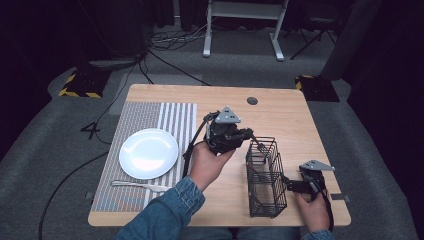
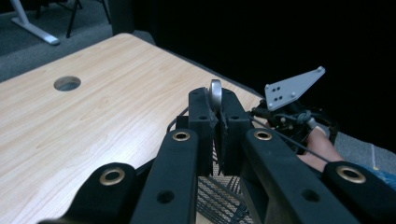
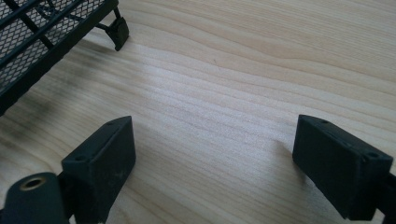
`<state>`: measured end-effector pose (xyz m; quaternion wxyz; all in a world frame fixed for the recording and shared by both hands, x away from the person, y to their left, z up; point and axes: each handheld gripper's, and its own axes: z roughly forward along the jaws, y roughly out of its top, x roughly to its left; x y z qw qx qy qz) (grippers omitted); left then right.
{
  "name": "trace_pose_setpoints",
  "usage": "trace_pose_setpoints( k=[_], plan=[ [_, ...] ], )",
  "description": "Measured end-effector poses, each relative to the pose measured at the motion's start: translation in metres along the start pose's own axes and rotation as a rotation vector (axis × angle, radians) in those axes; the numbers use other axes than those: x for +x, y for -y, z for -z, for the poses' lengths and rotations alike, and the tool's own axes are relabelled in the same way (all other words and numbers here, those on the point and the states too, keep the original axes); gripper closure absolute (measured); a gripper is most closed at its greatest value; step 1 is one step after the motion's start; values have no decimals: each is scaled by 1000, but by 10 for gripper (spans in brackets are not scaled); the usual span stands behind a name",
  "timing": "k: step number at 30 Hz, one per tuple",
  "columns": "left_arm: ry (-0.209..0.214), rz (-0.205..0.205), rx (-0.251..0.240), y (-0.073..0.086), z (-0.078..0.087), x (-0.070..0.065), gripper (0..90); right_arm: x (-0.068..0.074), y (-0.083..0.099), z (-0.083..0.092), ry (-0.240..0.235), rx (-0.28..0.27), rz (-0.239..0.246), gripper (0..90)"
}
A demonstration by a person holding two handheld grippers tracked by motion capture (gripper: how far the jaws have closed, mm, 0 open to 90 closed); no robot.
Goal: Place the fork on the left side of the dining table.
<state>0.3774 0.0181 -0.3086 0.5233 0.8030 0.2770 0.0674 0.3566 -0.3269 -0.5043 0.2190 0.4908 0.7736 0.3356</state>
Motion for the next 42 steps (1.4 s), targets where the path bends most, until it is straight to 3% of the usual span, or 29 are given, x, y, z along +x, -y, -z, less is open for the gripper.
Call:
trace_pose_setpoints(
  k=[4,13,25,32,42],
  plan=[
    [3,7,-19,-4,11,2,866,0,0,0,0,0,-1,132],
    [-34,8,-64,-9,41,5,866,0,-1,0,1,0,0,133],
    [-139,24,-91,-12,71,23,866,1,-1,-1,0,1,1,133],
    [-223,59,-86,-8,84,45,865,1,-1,-1,0,0,2,133],
    [-330,141,-55,2,96,93,866,1,-1,-1,0,0,3,133]
  ],
)
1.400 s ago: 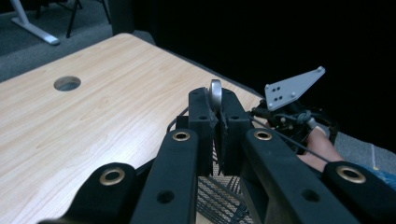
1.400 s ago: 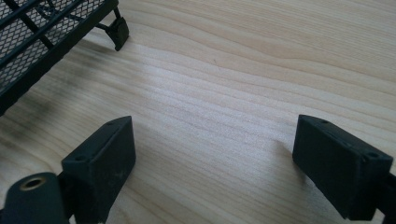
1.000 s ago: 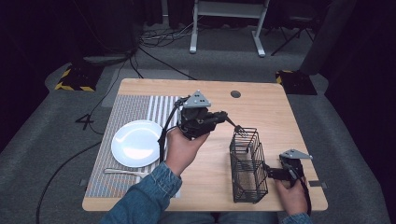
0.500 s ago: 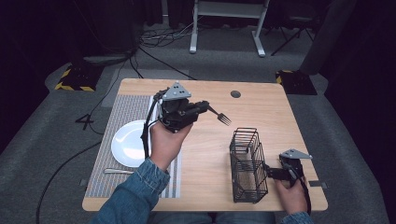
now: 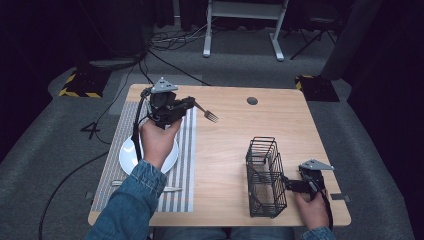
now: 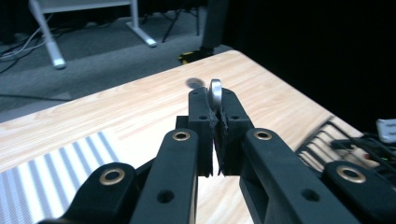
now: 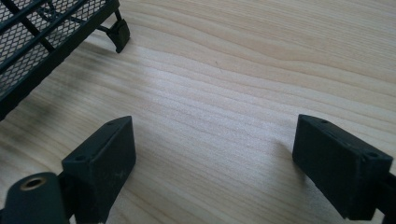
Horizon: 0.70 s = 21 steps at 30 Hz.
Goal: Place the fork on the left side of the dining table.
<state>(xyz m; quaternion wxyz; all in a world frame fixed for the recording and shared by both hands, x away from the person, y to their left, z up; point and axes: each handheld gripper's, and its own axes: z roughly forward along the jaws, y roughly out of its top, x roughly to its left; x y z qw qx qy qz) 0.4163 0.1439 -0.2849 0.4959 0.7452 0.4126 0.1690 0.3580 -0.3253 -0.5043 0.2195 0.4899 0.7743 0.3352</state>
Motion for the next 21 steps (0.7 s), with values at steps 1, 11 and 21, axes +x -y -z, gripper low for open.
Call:
trace_pose_setpoints(
  k=[1,11,21],
  plan=[
    [-9,8,2,0,0,5,865,0,0,0,0,0,0,133],
    [-106,82,14,5,5,50,865,0,0,0,1,0,0,137],
    [-180,153,49,9,6,89,865,1,0,0,1,0,-2,138]
  ],
)
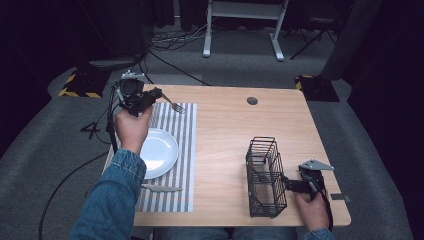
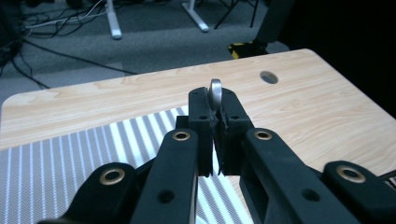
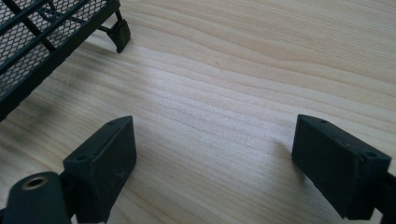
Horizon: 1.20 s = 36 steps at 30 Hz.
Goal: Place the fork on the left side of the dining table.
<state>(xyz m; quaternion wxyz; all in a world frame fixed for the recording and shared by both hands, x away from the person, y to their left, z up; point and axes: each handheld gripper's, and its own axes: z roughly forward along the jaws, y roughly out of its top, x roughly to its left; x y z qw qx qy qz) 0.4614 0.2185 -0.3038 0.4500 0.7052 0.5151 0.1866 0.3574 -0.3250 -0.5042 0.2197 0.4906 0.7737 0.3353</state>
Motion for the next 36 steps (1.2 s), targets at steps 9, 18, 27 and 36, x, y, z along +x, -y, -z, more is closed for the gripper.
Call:
trace_pose_setpoints(
  k=[9,18,27,36],
  plan=[
    [-10,44,59,5,-15,17,865,0,0,0,0,0,-1,139],
    [-36,98,104,20,-32,34,865,0,0,0,-1,-1,-1,143],
    [-49,131,142,34,-42,44,865,0,0,0,-1,-2,-1,145],
    [-46,125,166,38,-40,42,865,1,0,0,0,-2,-2,145]
  ],
)
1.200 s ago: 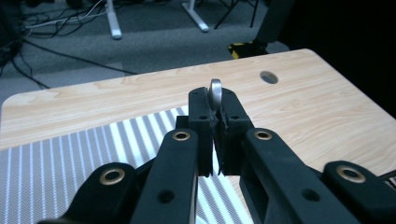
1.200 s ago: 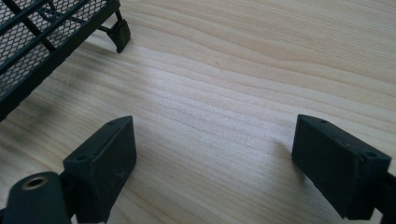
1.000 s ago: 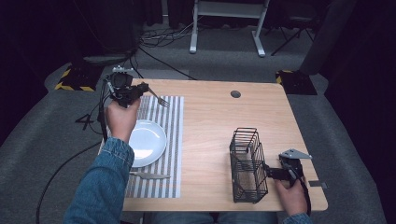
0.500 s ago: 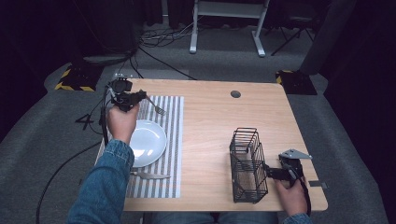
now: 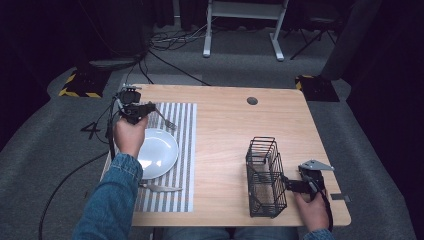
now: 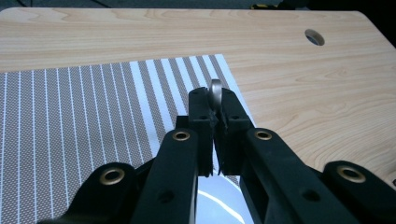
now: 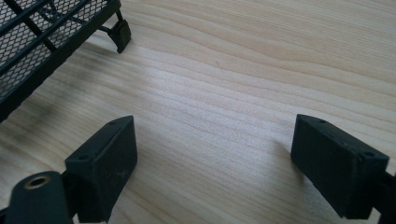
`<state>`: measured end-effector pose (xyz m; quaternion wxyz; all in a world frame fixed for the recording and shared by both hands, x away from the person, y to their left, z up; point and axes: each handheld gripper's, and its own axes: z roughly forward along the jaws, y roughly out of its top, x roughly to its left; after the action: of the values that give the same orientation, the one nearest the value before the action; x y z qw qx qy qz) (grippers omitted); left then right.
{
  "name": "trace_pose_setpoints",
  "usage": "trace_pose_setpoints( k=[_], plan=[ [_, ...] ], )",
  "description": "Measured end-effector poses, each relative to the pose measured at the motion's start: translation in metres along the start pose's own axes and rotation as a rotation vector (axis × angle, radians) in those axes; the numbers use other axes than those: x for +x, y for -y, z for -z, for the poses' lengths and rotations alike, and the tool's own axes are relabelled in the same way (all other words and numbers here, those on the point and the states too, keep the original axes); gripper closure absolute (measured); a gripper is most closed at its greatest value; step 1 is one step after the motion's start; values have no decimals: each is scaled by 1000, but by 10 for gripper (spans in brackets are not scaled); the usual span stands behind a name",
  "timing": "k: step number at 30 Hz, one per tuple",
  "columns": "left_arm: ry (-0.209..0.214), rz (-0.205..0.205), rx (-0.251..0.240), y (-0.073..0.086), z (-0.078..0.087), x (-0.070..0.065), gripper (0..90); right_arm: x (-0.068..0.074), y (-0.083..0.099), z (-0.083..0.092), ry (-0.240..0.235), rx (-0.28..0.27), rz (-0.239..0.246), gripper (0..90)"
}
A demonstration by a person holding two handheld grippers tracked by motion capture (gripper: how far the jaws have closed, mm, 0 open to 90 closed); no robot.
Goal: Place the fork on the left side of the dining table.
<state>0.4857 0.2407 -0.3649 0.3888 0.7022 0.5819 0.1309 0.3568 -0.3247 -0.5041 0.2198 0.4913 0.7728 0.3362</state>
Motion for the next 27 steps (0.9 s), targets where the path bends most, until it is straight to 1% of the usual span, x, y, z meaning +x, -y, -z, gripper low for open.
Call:
trace_pose_setpoints(
  k=[5,10,12,15,19,20,22,24,27],
  plan=[
    [-4,0,6,-1,-1,0,864,0,0,0,1,0,-1,146],
    [-6,8,6,-2,-3,4,858,0,0,0,1,-1,-1,147],
    [-15,-1,6,-3,-4,6,844,0,0,0,1,-1,0,147],
    [-36,-3,9,-4,-7,9,763,0,0,0,2,-1,1,148],
    [-40,2,5,-5,-12,16,698,0,0,0,1,0,2,148],
    [-45,6,8,-5,-14,17,674,0,0,0,1,0,1,148],
    [-61,-1,9,-6,-17,20,618,0,0,0,1,0,2,148],
    [-70,-2,12,-6,-19,23,593,0,0,0,2,0,2,148],
    [-87,-16,18,-5,-21,26,563,0,1,0,2,-1,1,148]
  ],
)
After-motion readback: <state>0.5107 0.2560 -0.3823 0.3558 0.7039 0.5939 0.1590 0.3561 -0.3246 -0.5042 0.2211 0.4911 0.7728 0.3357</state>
